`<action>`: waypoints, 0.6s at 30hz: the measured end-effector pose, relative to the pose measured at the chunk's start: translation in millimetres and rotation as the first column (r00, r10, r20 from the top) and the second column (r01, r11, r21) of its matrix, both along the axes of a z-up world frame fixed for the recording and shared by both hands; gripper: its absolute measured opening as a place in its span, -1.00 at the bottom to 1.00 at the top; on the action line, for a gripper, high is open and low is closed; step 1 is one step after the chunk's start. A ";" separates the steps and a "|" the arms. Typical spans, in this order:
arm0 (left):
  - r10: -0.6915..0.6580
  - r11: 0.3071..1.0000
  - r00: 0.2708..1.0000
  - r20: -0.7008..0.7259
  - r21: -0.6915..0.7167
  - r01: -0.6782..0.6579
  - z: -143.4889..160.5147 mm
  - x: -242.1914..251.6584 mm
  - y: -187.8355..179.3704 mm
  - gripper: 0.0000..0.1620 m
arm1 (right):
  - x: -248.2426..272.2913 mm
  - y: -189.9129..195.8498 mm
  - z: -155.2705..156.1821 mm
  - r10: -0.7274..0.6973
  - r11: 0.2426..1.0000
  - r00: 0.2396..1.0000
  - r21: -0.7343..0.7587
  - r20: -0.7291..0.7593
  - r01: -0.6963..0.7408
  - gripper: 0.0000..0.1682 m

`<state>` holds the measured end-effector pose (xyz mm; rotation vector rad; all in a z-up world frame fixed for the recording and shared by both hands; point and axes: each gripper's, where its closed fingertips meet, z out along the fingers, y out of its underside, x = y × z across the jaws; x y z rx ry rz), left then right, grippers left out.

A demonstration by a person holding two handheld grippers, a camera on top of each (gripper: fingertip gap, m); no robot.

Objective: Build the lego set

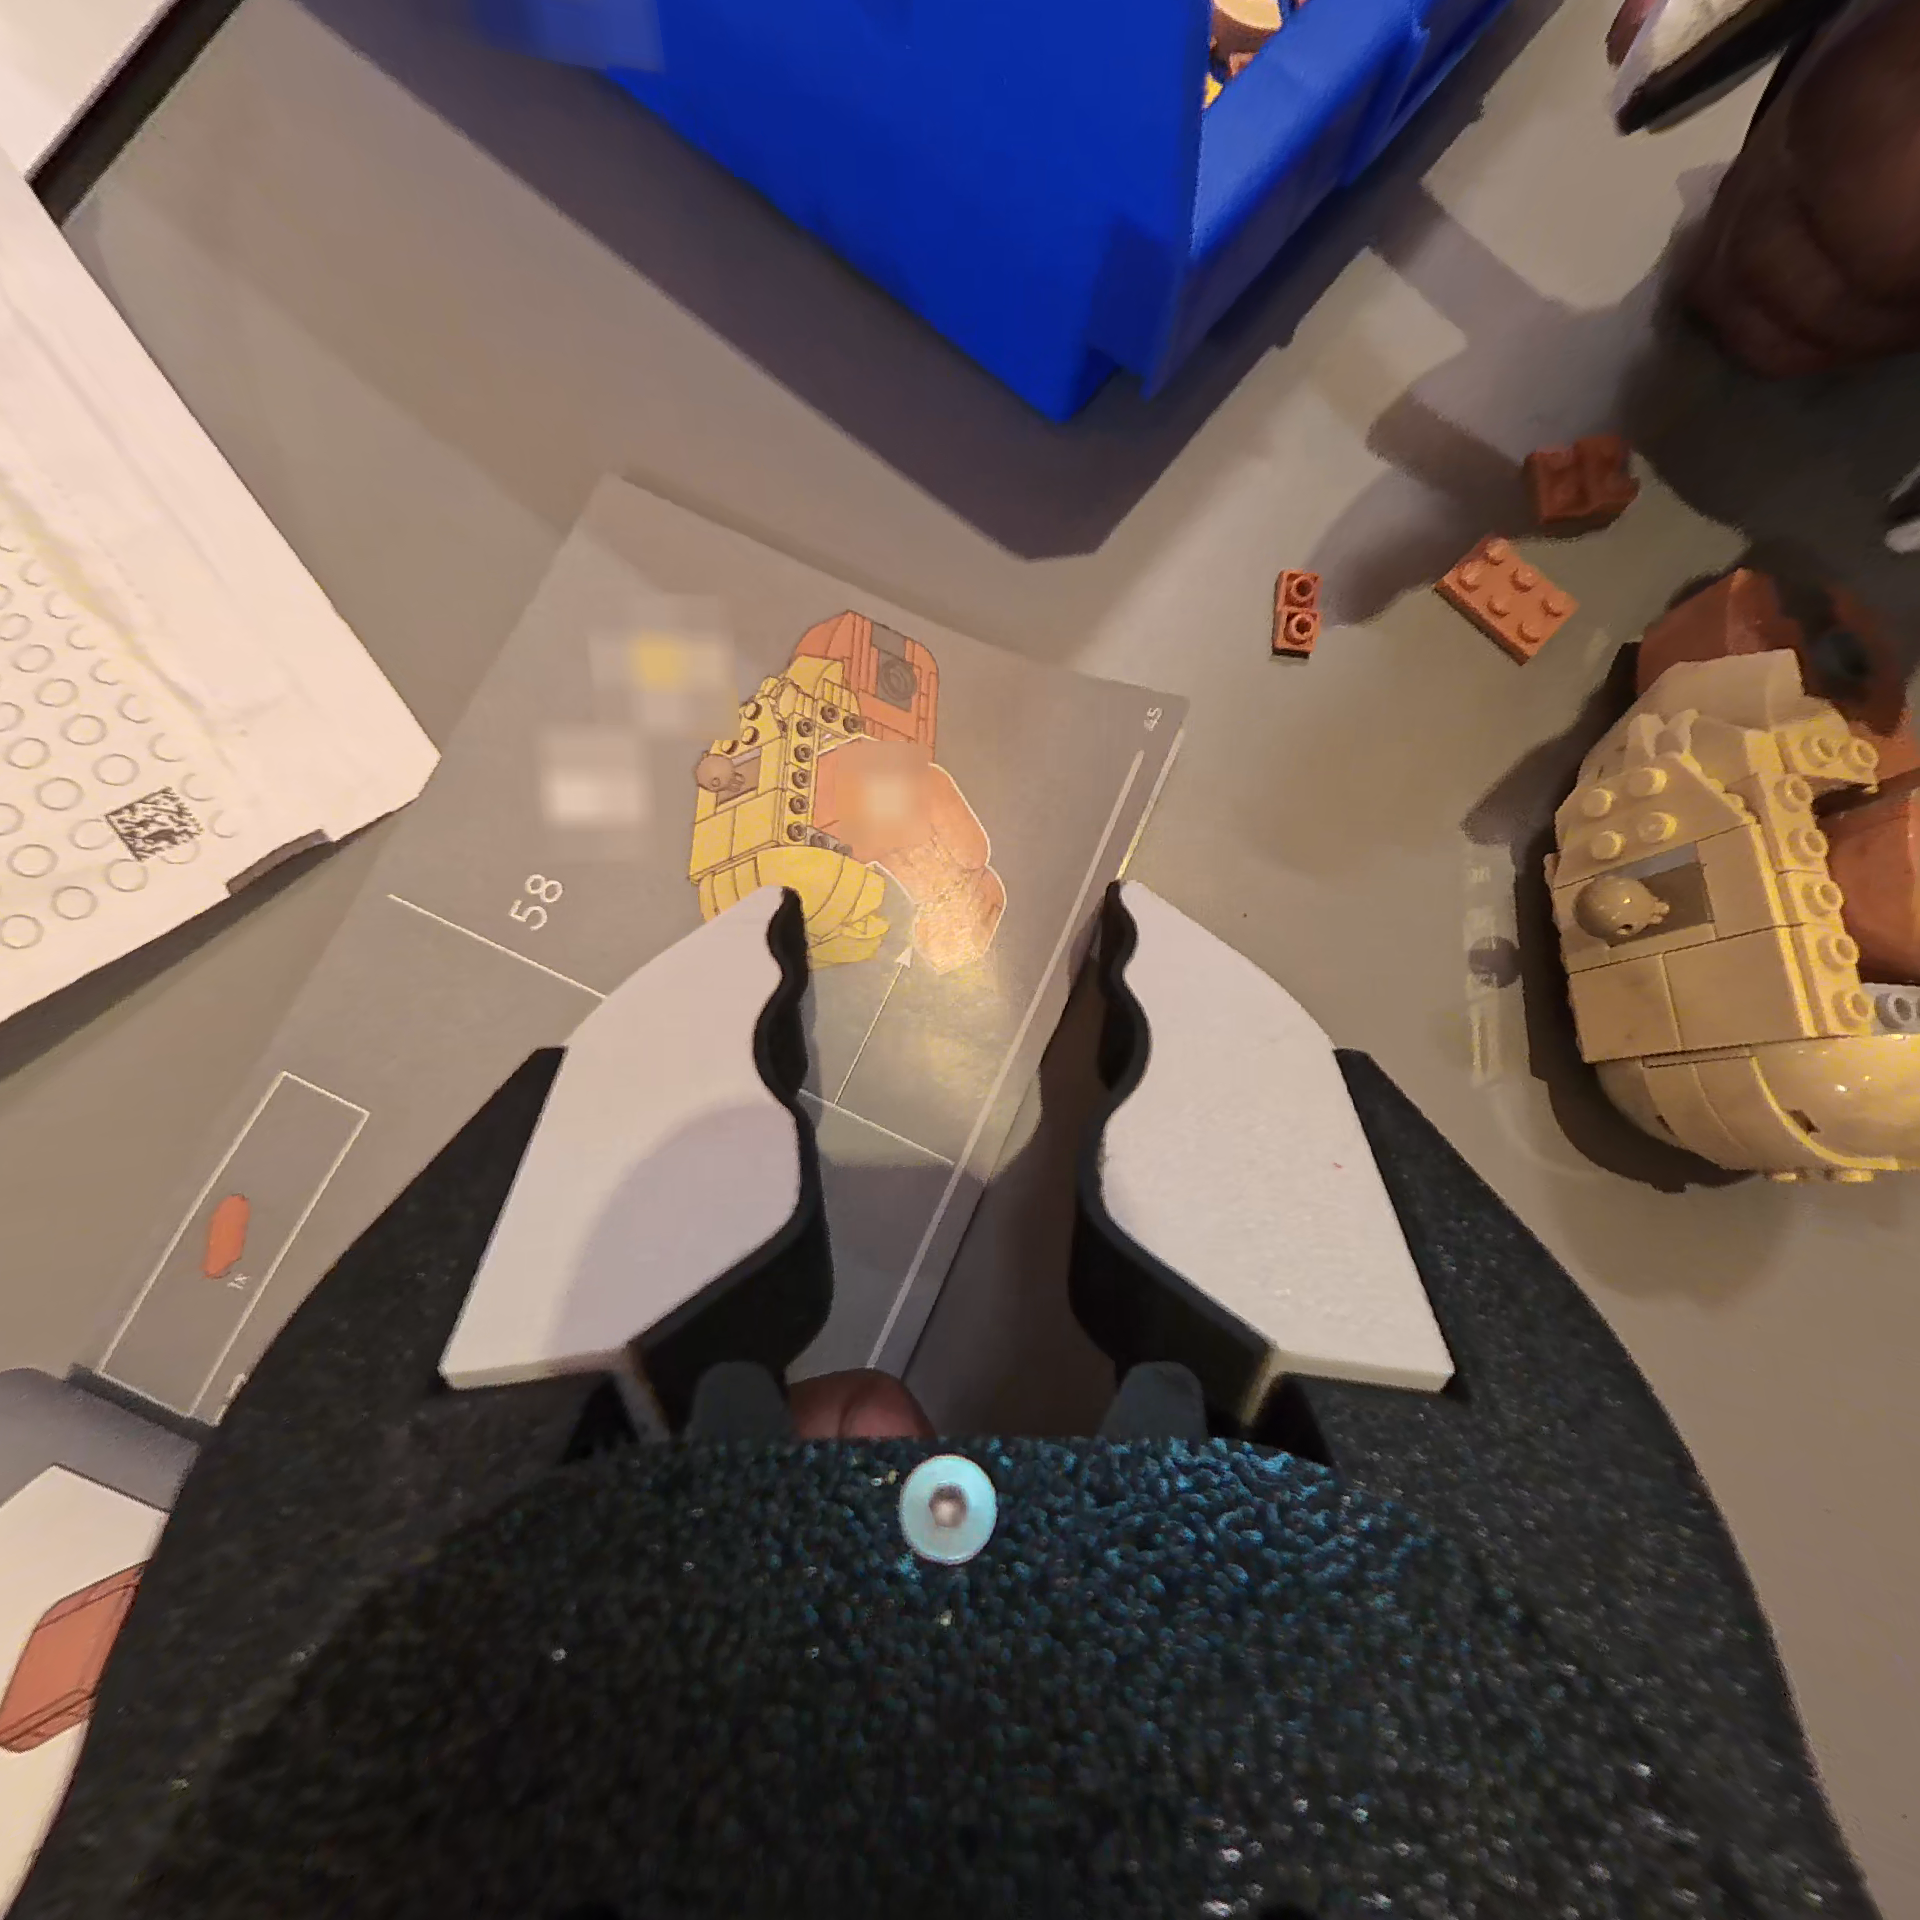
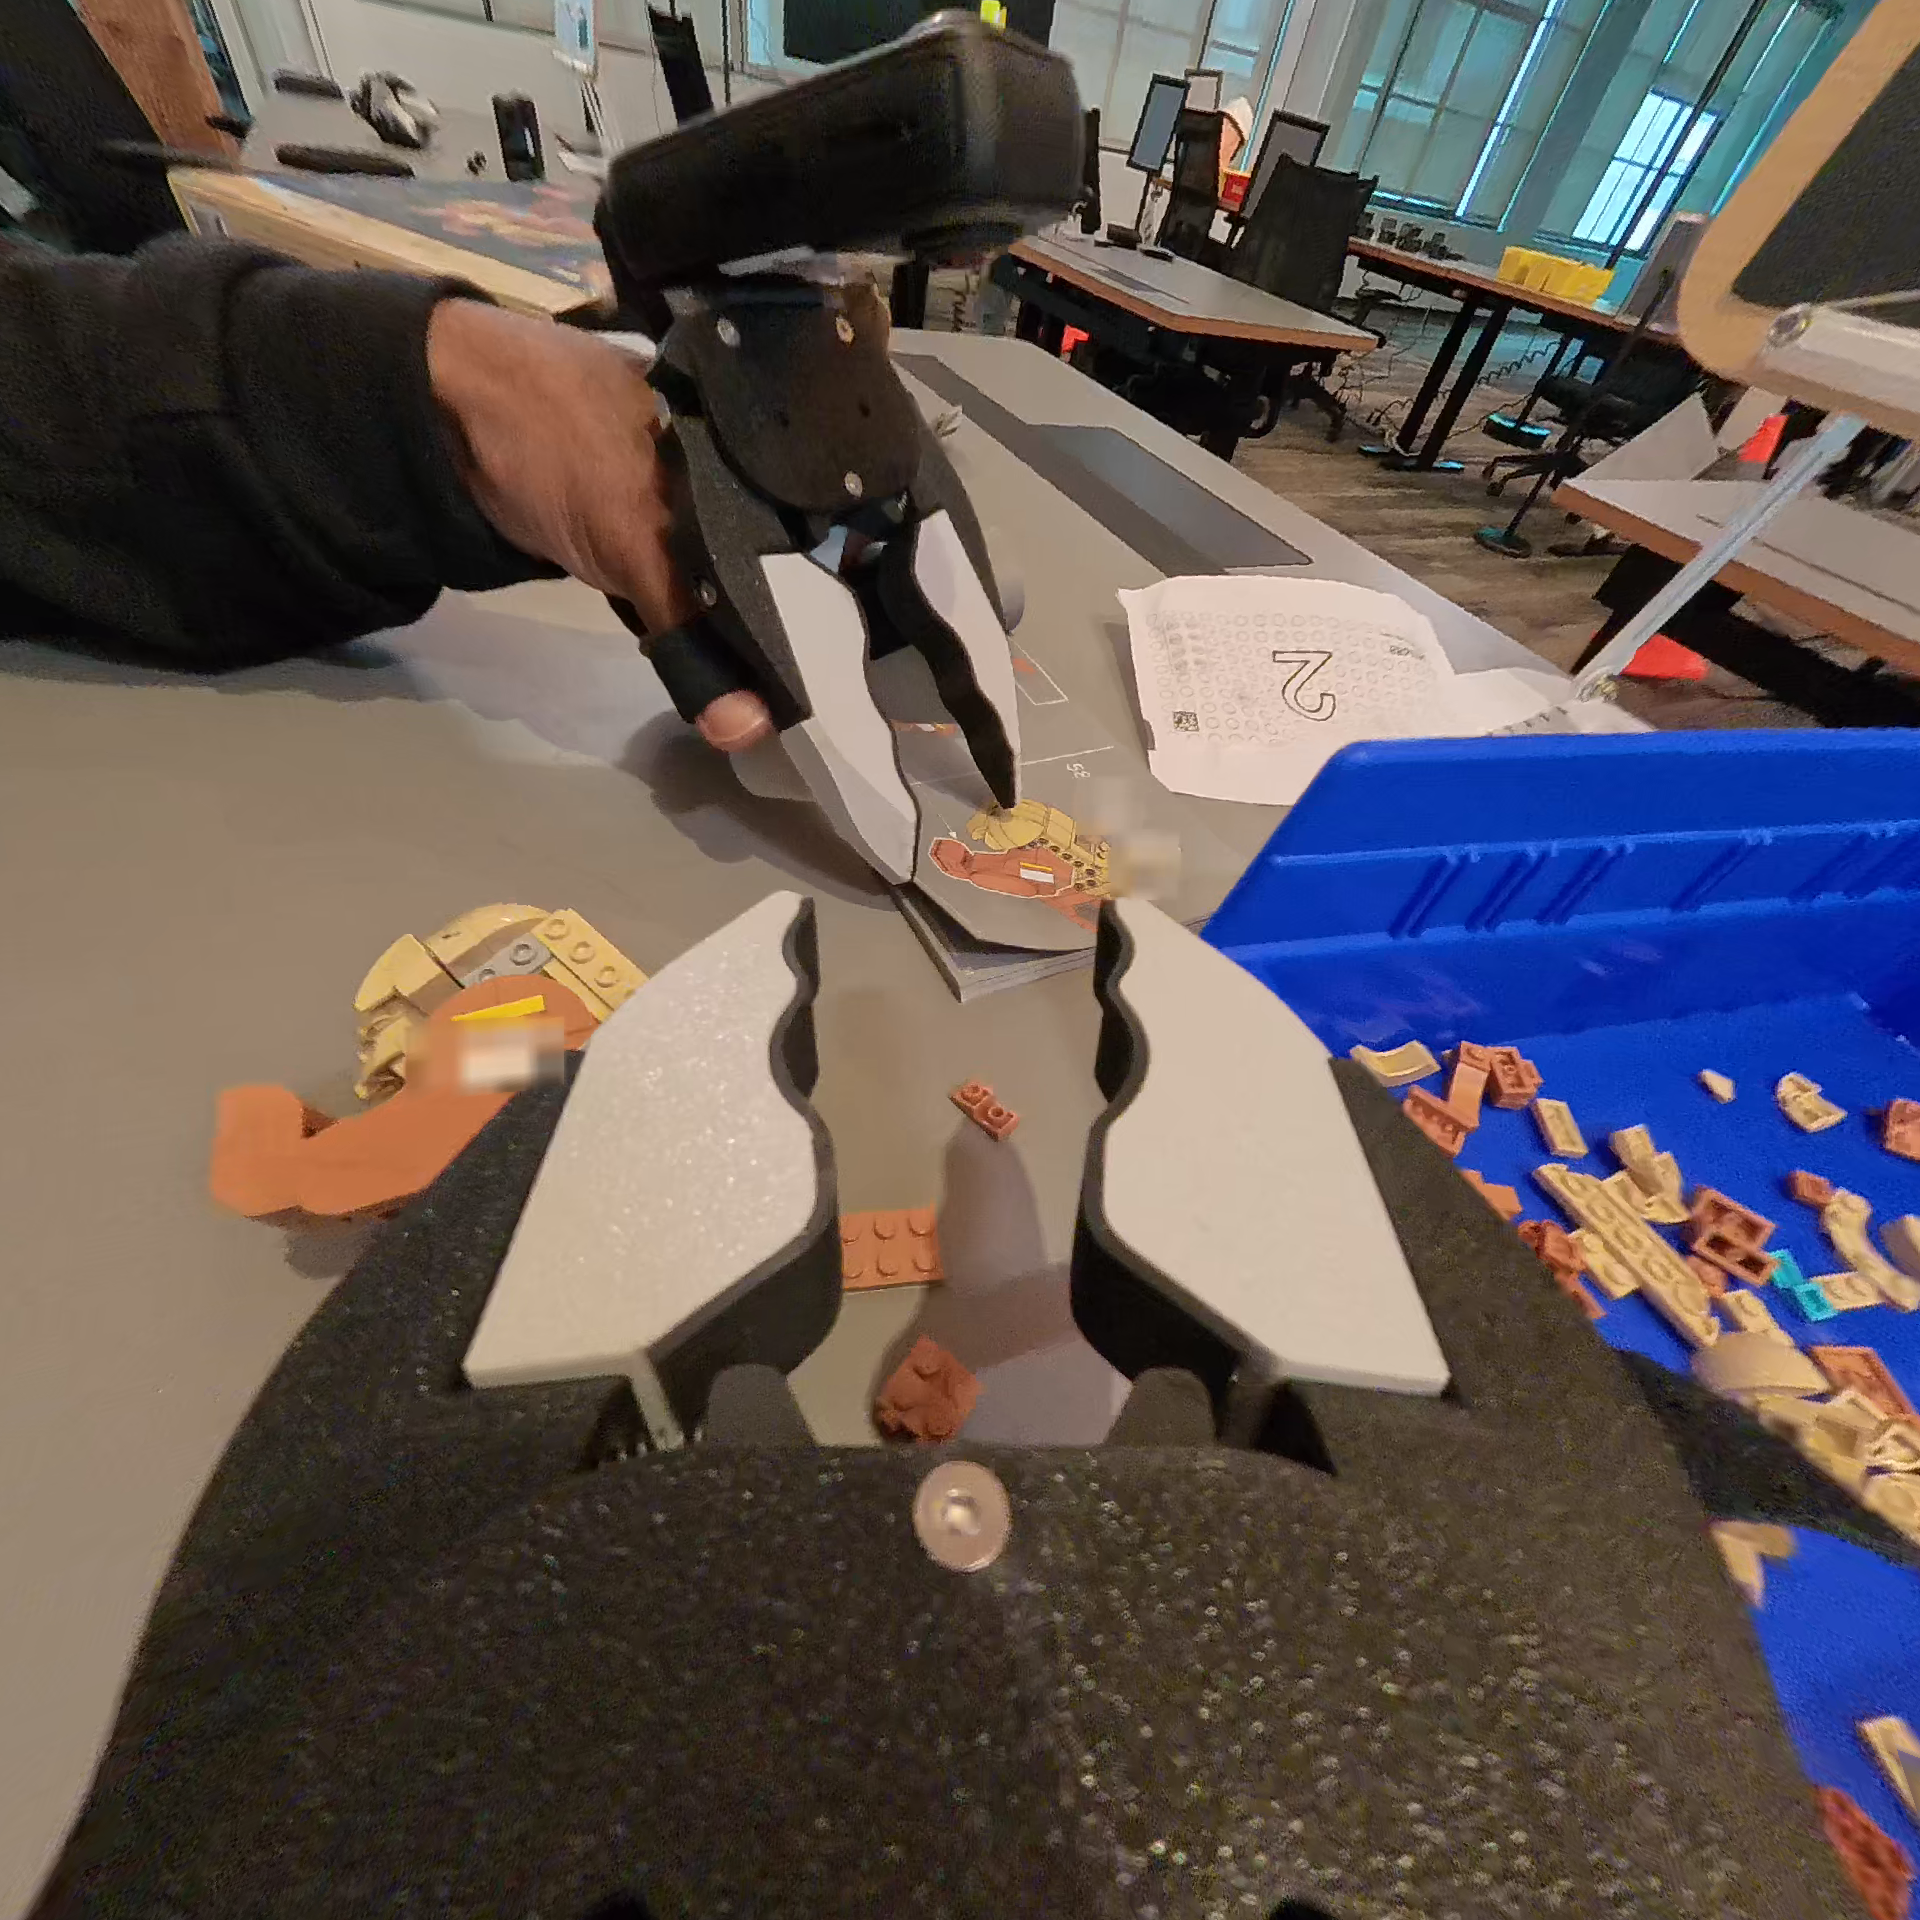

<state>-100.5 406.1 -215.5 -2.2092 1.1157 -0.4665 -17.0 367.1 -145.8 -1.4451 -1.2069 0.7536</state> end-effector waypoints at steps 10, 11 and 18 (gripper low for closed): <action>0.004 1.000 1.000 0.011 -0.005 -0.004 0.3 0.4 0.2 -0.34 | -22.5 19.9 -9.9 -0.114 0.915 0.962 0.403 0.247 0.005 -0.42; 0.005 1.000 1.000 0.012 -0.004 -0.005 0.7 0.3 0.4 -0.34 | -25.7 21.7 -11.3 -0.120 0.901 0.956 0.433 0.266 -0.007 -0.42; 0.010 1.000 1.000 0.025 -0.007 -0.010 2.5 -0.5 1.2 -0.34 | -34.6 29.9 -26.4 -0.157 0.808 0.910 0.580 0.383 -0.105 -0.50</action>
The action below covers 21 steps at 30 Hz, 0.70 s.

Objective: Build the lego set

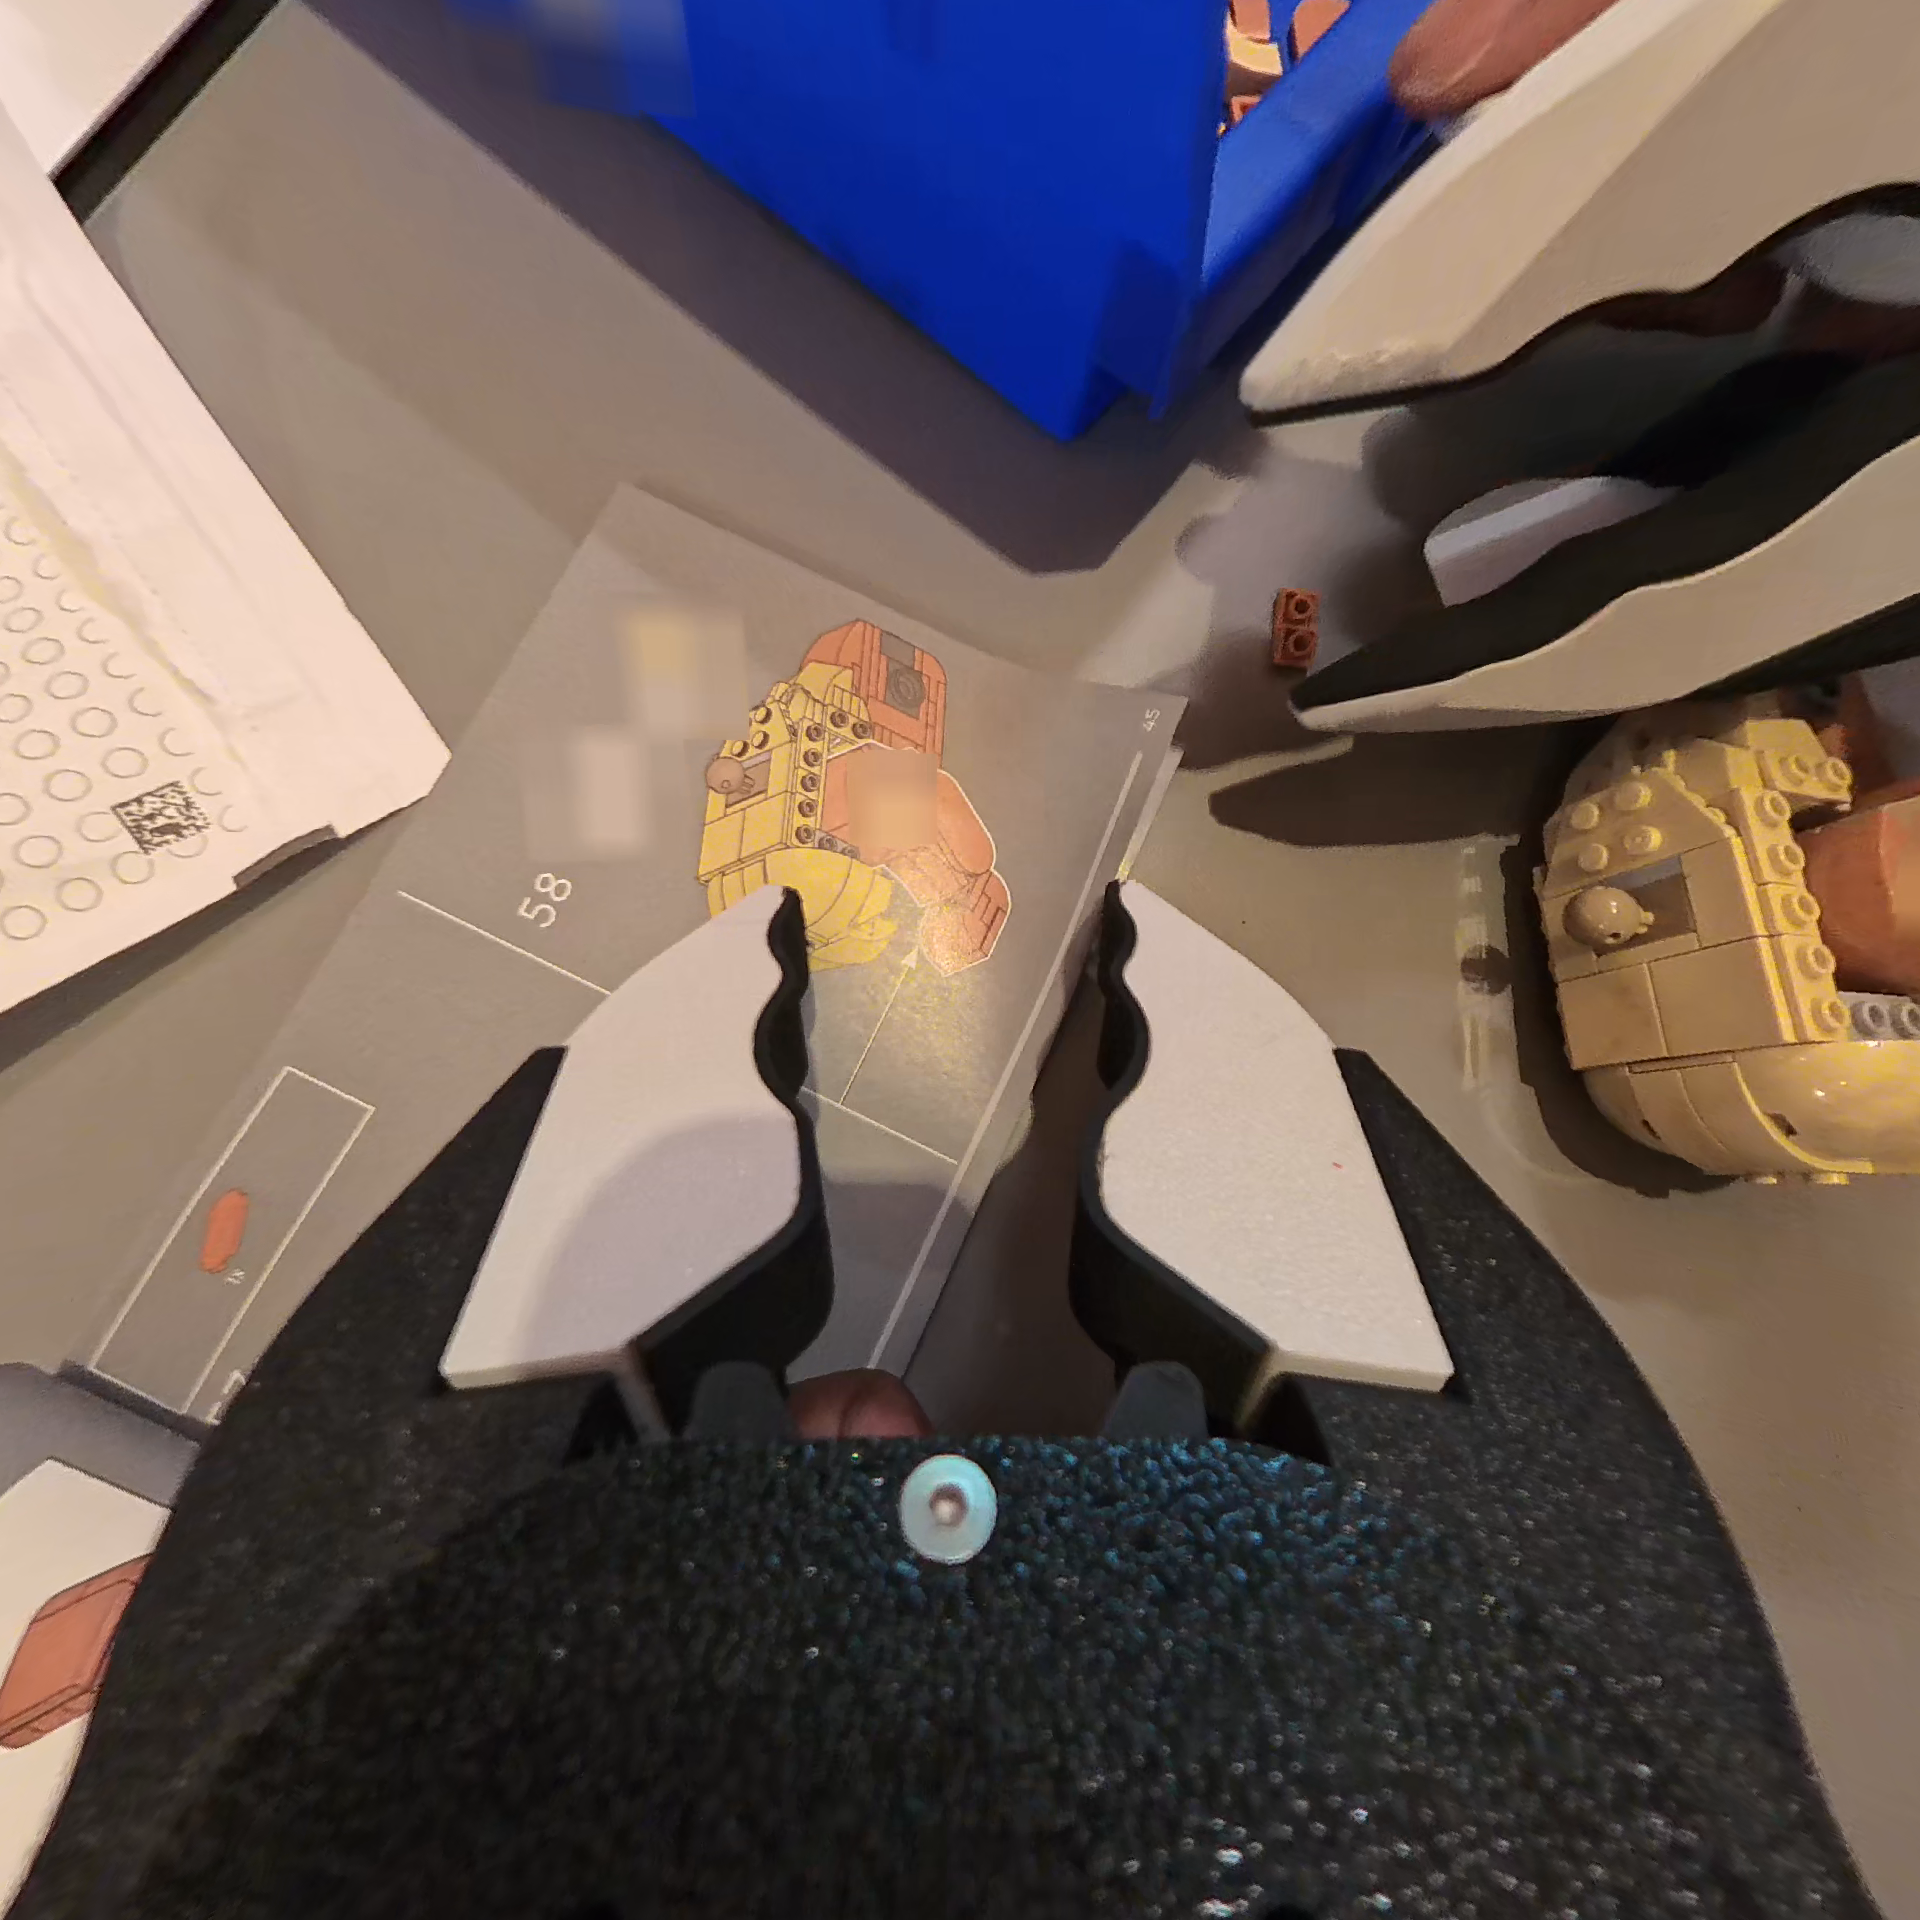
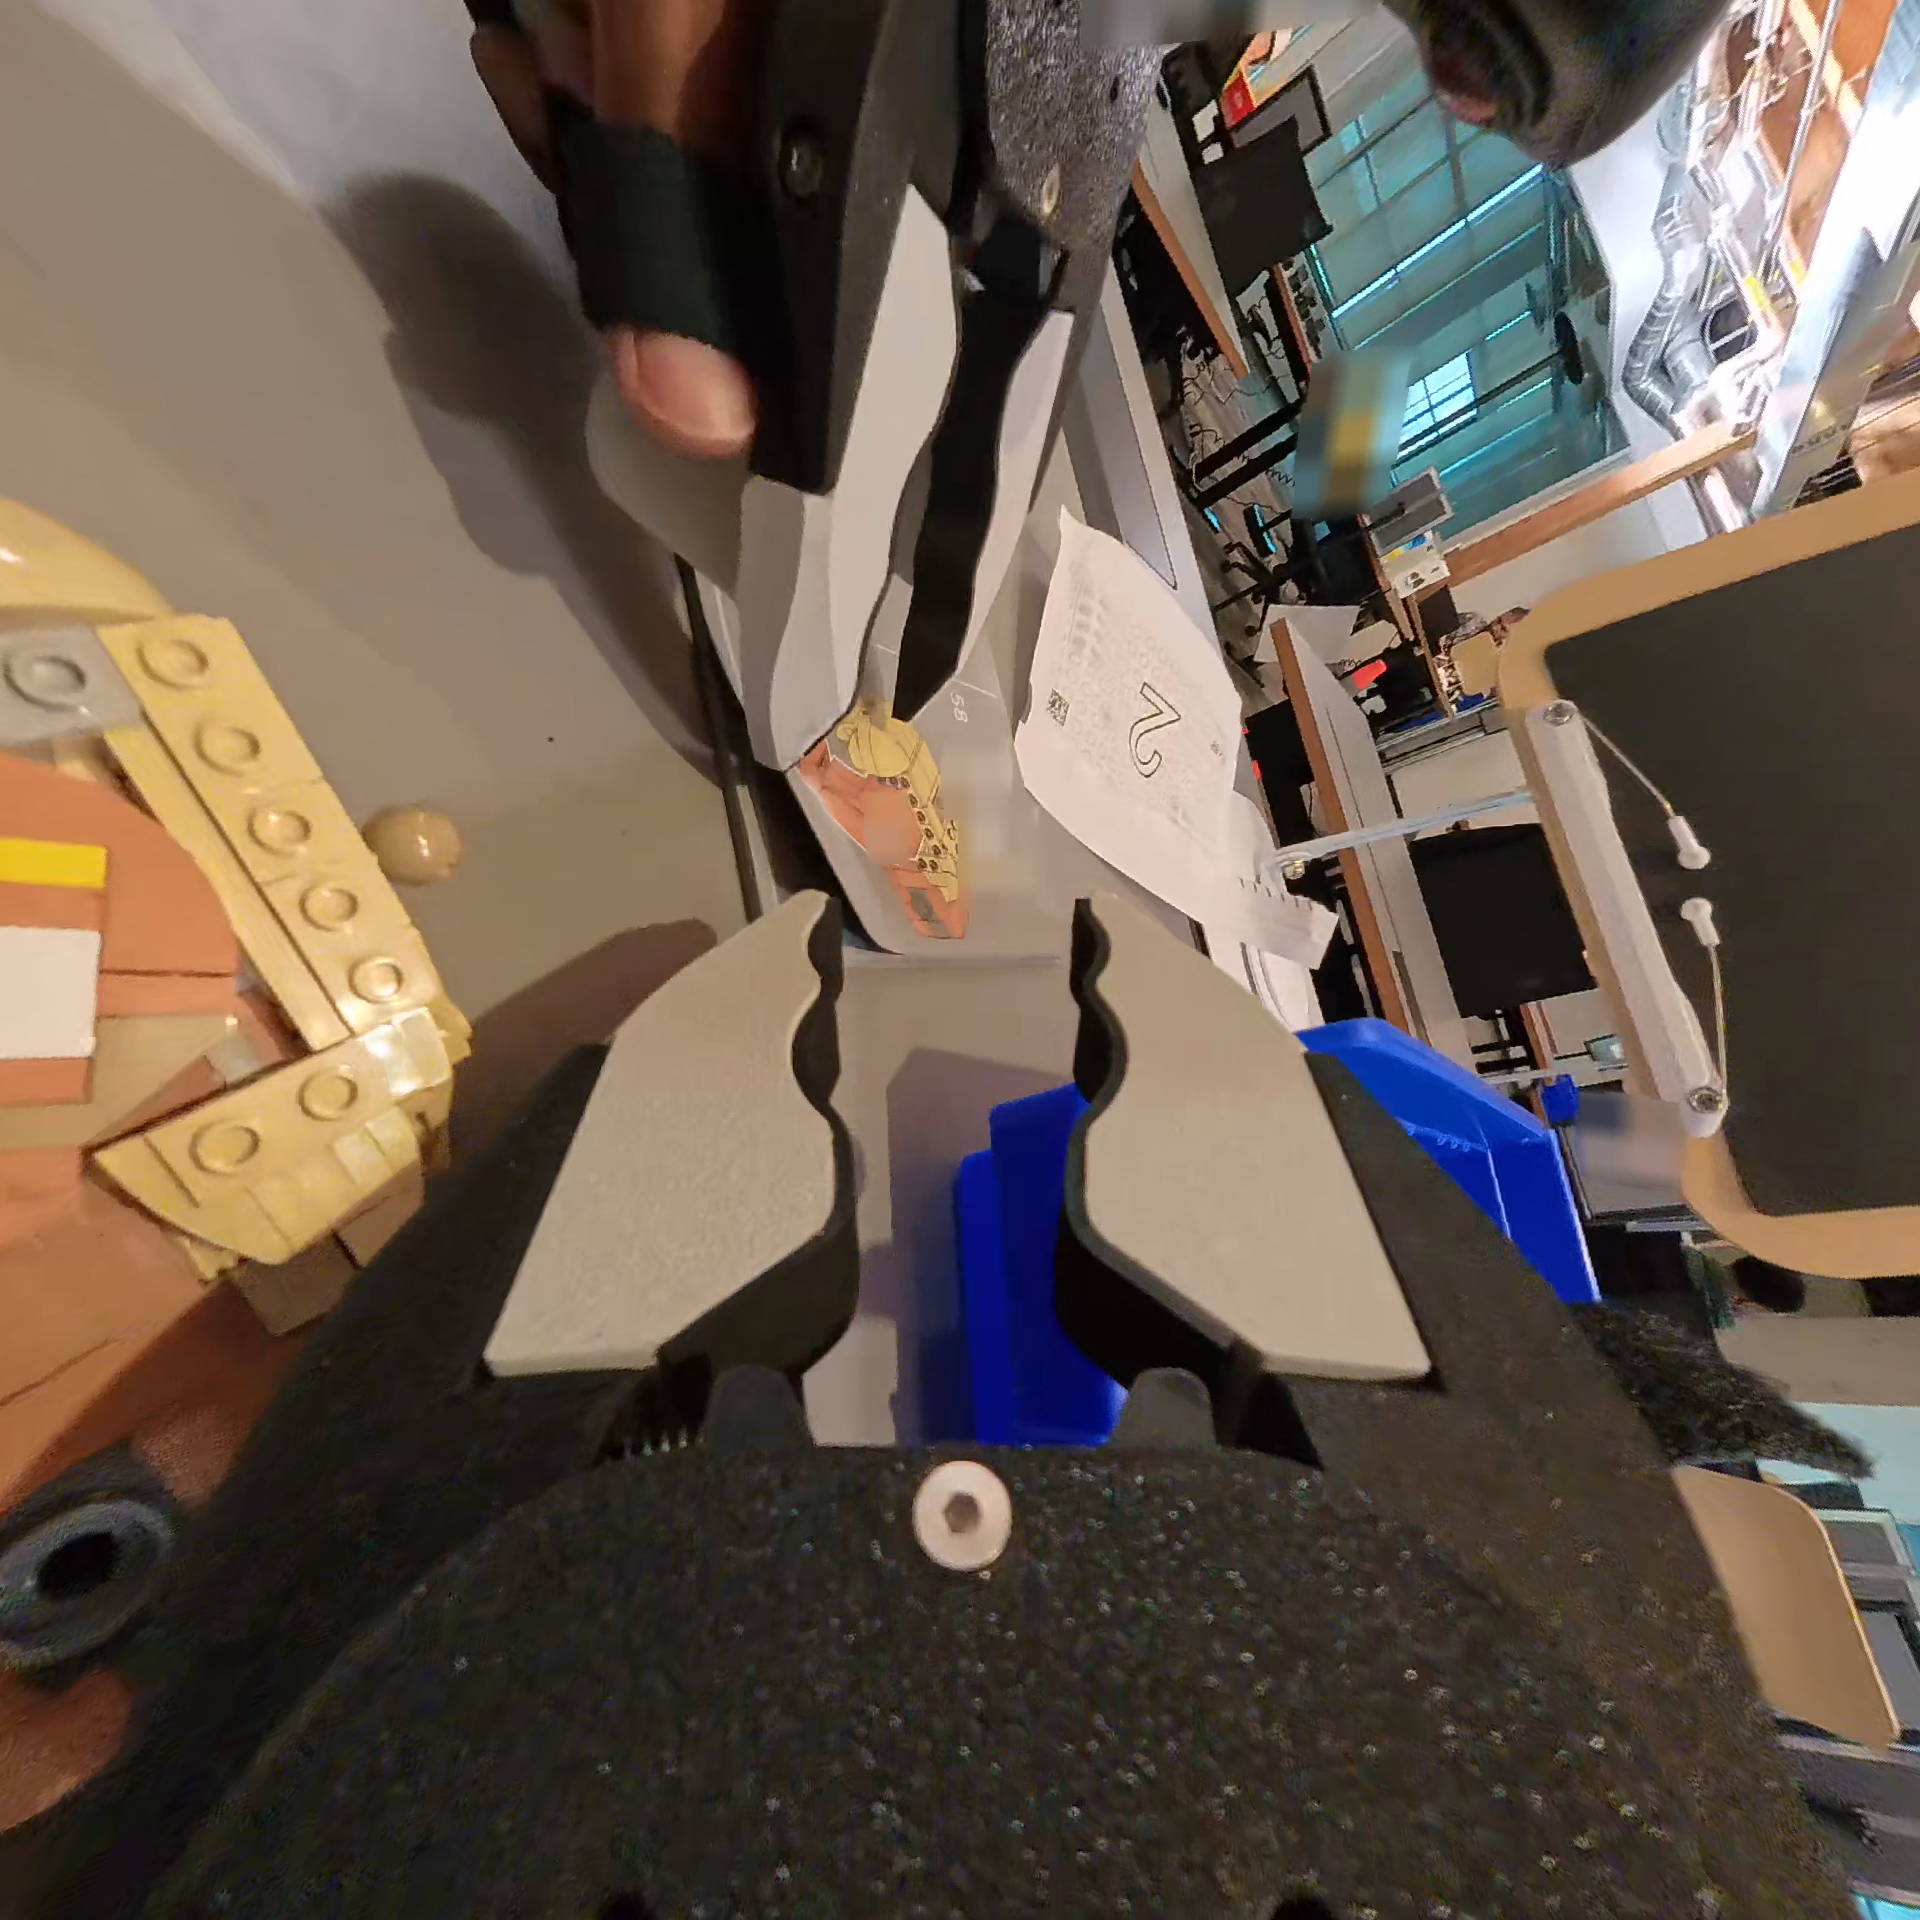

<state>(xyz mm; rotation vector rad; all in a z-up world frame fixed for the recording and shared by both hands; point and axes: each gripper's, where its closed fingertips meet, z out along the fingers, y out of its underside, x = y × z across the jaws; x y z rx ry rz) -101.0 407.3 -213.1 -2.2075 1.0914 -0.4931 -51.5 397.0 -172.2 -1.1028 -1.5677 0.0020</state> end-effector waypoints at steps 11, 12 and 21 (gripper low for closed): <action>0.005 1.000 1.000 0.005 0.001 -0.005 2.0 -1.4 0.4 -0.34 | -13.6 9.4 -11.6 0.008 1.000 0.998 0.003 0.064 -0.008 -0.50; 0.004 1.000 1.000 0.005 -0.001 -0.004 1.7 -1.4 0.4 -0.34 | -14.1 10.2 -12.0 0.002 1.000 0.998 0.003 0.064 -0.002 -0.50; 0.001 1.000 1.000 0.003 -0.005 -0.001 1.0 -1.5 -0.4 -0.34 | -15.2 11.5 -13.7 -0.013 1.000 0.998 0.000 0.058 0.013 -0.54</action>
